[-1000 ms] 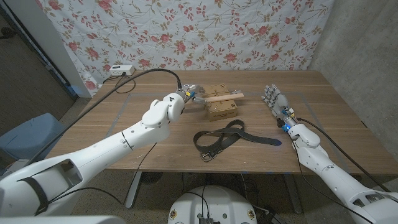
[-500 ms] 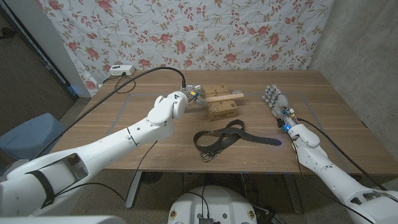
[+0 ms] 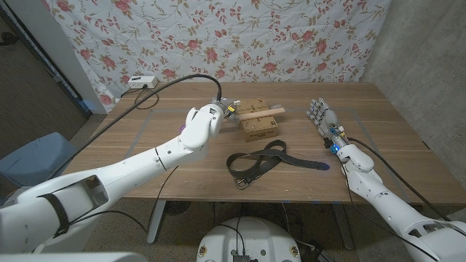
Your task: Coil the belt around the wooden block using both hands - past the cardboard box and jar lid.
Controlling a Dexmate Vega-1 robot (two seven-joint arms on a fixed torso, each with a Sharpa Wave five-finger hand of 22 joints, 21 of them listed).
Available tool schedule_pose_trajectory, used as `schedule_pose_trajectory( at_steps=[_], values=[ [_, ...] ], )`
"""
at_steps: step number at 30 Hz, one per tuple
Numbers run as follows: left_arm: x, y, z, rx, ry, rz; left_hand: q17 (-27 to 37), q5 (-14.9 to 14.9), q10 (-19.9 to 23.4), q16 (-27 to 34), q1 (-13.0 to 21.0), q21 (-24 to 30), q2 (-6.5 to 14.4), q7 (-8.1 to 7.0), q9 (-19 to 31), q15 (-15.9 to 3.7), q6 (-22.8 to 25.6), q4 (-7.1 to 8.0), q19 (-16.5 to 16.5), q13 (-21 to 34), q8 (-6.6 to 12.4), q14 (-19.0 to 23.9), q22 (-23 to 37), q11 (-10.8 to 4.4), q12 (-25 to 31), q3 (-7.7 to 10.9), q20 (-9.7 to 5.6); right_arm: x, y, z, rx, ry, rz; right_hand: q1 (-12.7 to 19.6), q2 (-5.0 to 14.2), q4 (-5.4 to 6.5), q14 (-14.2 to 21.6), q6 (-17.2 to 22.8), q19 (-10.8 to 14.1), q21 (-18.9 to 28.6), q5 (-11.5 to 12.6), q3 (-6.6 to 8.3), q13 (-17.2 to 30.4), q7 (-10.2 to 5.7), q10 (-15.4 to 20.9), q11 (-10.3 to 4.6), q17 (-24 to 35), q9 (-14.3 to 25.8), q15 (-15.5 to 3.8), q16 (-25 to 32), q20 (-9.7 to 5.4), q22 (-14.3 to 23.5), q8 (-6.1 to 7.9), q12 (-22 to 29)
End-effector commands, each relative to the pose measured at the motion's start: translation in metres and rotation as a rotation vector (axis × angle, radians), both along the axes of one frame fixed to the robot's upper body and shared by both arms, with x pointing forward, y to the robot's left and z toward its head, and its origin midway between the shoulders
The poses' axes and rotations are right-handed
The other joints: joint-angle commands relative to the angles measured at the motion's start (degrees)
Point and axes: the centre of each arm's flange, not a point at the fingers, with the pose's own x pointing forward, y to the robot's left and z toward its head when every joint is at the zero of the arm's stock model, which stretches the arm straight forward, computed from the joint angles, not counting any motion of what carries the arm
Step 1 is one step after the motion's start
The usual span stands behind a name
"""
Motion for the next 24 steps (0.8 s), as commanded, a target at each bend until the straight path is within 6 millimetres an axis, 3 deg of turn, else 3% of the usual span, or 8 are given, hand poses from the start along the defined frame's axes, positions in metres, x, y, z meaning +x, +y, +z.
schedule_pose_trajectory(
  at_steps=[1, 8, 12, 13, 16, 19, 21, 24],
  values=[
    [-0.001, -0.001, -0.001, 0.063, 0.005, 0.122, 0.57, -0.26, 2.26, 1.32, -0.65, 1.35, 0.47, 0.72, 0.13, -2.79, 0.92, 0.30, 3.13, 0.57, -0.05, 2.13, 0.27, 0.31, 0.94, -0.78, 0.33, 0.001, -0.001, 0.001, -0.001, 0.000, 0.000, 0.07, 0.37, 0.08, -0.19, 0.31, 0.23, 0.29, 0.33, 0.18, 0.32, -0.18, 0.28, 0.26, 0.21, 0.29, 0.56, 0.39, 0.04, 0.18, 0.33, 0.18],
    [0.006, -0.002, -0.006, 0.054, 0.041, 0.160, 0.40, -0.31, 3.31, 1.85, -2.33, 3.62, 0.20, 1.64, 0.17, -2.72, 0.66, 0.94, 9.06, 1.38, -0.74, 4.70, 0.27, 1.11, 1.16, -1.59, 1.03, 0.000, -0.003, 0.002, -0.001, -0.002, -0.004, 0.07, 0.38, 0.07, -0.10, 0.32, 0.40, 0.34, 0.33, 0.17, 0.32, -0.40, 0.30, 0.15, 0.21, 0.29, 0.62, 0.41, 0.12, 0.18, 0.33, 0.18],
    [0.013, 0.000, -0.009, 0.027, 0.054, 0.151, -0.28, -0.29, 1.84, 0.64, -3.14, 4.62, 0.37, 1.70, 0.13, -2.03, -2.27, 1.21, 12.04, 1.68, -2.32, 3.55, 0.10, 1.70, 0.34, -1.74, 1.62, 0.000, -0.005, 0.001, 0.002, -0.003, -0.006, 0.06, 0.38, 0.07, -0.08, 0.34, 0.40, 0.34, 0.33, 0.16, 0.32, -0.43, 0.33, 0.33, 0.21, 0.29, 0.64, 0.42, 0.17, 0.18, 0.34, 0.19],
    [0.014, 0.000, -0.010, 0.013, 0.053, 0.142, -0.54, -0.33, 1.49, 0.14, -3.65, 4.93, 0.74, 2.53, 0.08, -1.57, -4.05, 1.49, 13.17, 1.76, -3.19, 3.15, -0.03, 2.06, 0.05, -1.75, 1.45, 0.000, -0.005, 0.001, 0.002, -0.002, -0.007, 0.06, 0.37, 0.07, -0.09, 0.35, 0.41, 0.34, 0.33, 0.16, 0.32, -0.46, 0.33, 0.37, 0.21, 0.29, 0.63, 0.41, 0.17, 0.18, 0.34, 0.19],
    [0.018, 0.002, -0.012, -0.010, 0.044, 0.119, -1.27, -0.43, -1.53, -2.13, -3.43, 4.81, 2.43, 2.85, -0.02, -0.30, -7.13, 1.38, 14.16, 1.44, -4.57, 0.07, -0.44, 3.56, -1.81, -0.77, 1.30, 0.001, -0.006, 0.000, 0.005, -0.001, -0.008, 0.04, 0.35, 0.07, -0.03, 0.34, 0.44, 0.35, 0.32, 0.14, 0.32, -0.48, 0.33, 0.42, 0.21, 0.30, 0.69, 0.43, 0.19, 0.18, 0.34, 0.19],
    [0.019, 0.000, -0.012, -0.003, -0.002, 0.089, -1.64, -0.44, -2.88, -3.54, -3.66, 2.41, 3.04, 2.94, -0.06, 0.37, -8.65, 1.23, 9.41, 1.19, -4.93, -1.50, -0.72, 4.04, -2.84, -0.34, 1.35, 0.002, -0.007, 0.000, 0.006, 0.001, -0.009, 0.02, 0.34, 0.08, 0.05, 0.39, 0.48, 0.36, 0.32, 0.12, 0.32, -0.45, 0.37, 0.44, 0.22, 0.30, 0.73, 0.45, 0.23, 0.18, 0.35, 0.20],
    [0.018, -0.002, -0.012, -0.005, -0.037, 0.066, -1.71, -0.47, -3.29, -4.24, -4.12, 0.67, 3.22, 2.29, -0.08, 0.20, -9.32, 1.19, 5.95, 1.13, -4.92, -2.03, -0.73, 3.01, -3.29, -0.23, 0.56, 0.003, -0.007, 0.000, 0.009, 0.001, -0.009, 0.00, 0.33, 0.08, 0.10, 0.40, 0.49, 0.36, 0.32, 0.10, 0.32, -0.46, 0.45, 0.49, 0.22, 0.30, 0.87, 0.46, 0.25, 0.18, 0.35, 0.23],
    [0.017, -0.005, -0.010, -0.014, -0.077, 0.037, -1.61, -0.60, -3.35, -4.17, -4.78, -0.21, 2.96, 1.77, -0.08, -0.67, -9.49, 1.30, 4.22, 1.22, -4.84, -1.44, -0.68, 2.22, -3.40, -0.48, 1.01, 0.004, -0.008, 0.000, 0.011, 0.002, -0.010, -0.02, 0.32, 0.09, 0.16, 0.41, 0.49, 0.35, 0.32, 0.09, 0.32, -0.51, 0.41, 0.48, 0.22, 0.30, 0.95, 0.48, 0.25, 0.18, 0.36, 0.21]
  ],
)
